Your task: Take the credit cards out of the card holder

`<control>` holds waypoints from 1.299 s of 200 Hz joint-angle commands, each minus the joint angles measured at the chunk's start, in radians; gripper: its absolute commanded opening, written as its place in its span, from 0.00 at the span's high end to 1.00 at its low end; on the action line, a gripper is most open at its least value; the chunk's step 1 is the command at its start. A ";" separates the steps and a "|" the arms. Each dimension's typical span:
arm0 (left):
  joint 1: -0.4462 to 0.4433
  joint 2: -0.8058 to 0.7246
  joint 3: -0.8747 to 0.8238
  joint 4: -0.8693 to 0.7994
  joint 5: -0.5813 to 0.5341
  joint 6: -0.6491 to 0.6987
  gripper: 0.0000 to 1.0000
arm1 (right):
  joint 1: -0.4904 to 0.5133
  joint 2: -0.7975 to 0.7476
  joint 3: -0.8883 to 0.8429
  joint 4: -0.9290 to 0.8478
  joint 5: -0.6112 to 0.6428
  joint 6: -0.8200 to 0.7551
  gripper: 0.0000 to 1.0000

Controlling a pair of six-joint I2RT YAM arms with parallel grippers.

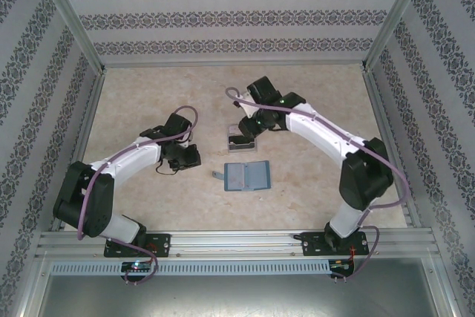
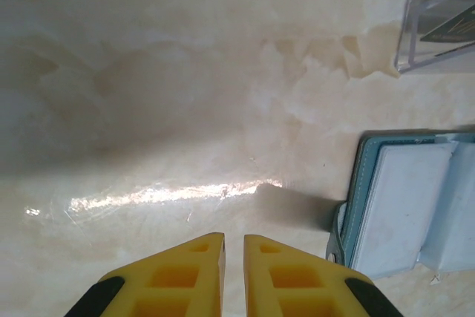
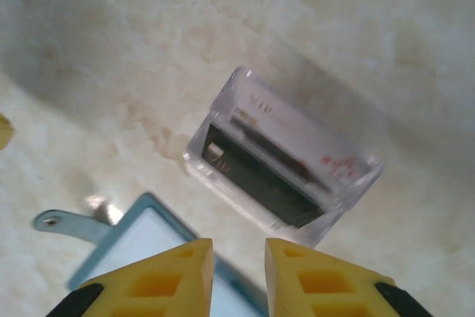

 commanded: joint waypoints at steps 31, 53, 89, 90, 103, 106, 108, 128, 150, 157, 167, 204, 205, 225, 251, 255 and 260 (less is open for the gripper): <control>0.037 0.020 0.040 0.042 0.033 0.058 0.85 | 0.085 -0.108 -0.225 0.147 -0.126 0.522 0.76; 0.037 0.016 0.032 0.063 0.038 0.058 0.85 | 0.125 -0.120 -0.308 0.222 -0.178 0.615 0.75; 0.036 0.010 0.013 0.093 0.055 0.049 0.85 | 0.169 -0.082 -0.387 0.330 -0.192 0.744 0.73; 0.037 0.009 0.011 0.094 0.055 0.049 0.85 | 0.169 -0.081 -0.388 0.333 -0.193 0.746 0.73; 0.037 0.001 0.007 0.096 0.055 0.049 0.85 | 0.181 -0.053 -0.393 0.354 -0.200 0.768 0.71; 0.037 0.000 0.007 0.096 0.056 0.049 0.85 | 0.183 -0.046 -0.391 0.359 -0.204 0.769 0.71; 0.037 0.000 0.007 0.096 0.056 0.050 0.84 | 0.185 -0.041 -0.389 0.361 -0.207 0.772 0.71; 0.037 -0.011 -0.001 0.095 0.055 0.050 0.84 | 0.203 -0.001 -0.376 0.375 -0.211 0.783 0.70; 0.036 -0.019 -0.010 0.095 0.057 0.050 0.84 | 0.211 0.038 -0.365 0.374 -0.204 0.791 0.70; 0.037 -0.019 -0.012 0.094 0.057 0.049 0.84 | 0.212 0.046 -0.363 0.379 -0.206 0.793 0.70; 0.036 -0.019 -0.014 0.095 0.060 0.050 0.84 | 0.214 0.055 -0.363 0.384 -0.206 0.796 0.69; 0.037 -0.012 -0.012 0.102 0.075 0.046 0.85 | 0.219 0.087 -0.359 0.394 -0.216 0.799 0.69; 0.036 -0.012 -0.013 0.102 0.075 0.046 0.85 | 0.219 0.088 -0.359 0.394 -0.217 0.799 0.69; 0.037 -0.011 -0.012 0.106 0.081 0.043 0.85 | 0.223 0.103 -0.355 0.394 -0.221 0.801 0.69; 0.037 -0.013 -0.012 0.106 0.082 0.041 0.85 | 0.225 0.116 -0.352 0.396 -0.223 0.801 0.68; 0.036 -0.012 -0.012 0.106 0.084 0.041 0.85 | 0.225 0.118 -0.352 0.394 -0.221 0.799 0.68; 0.036 -0.013 -0.012 0.106 0.085 0.041 0.85 | 0.225 0.121 -0.352 0.390 -0.219 0.798 0.68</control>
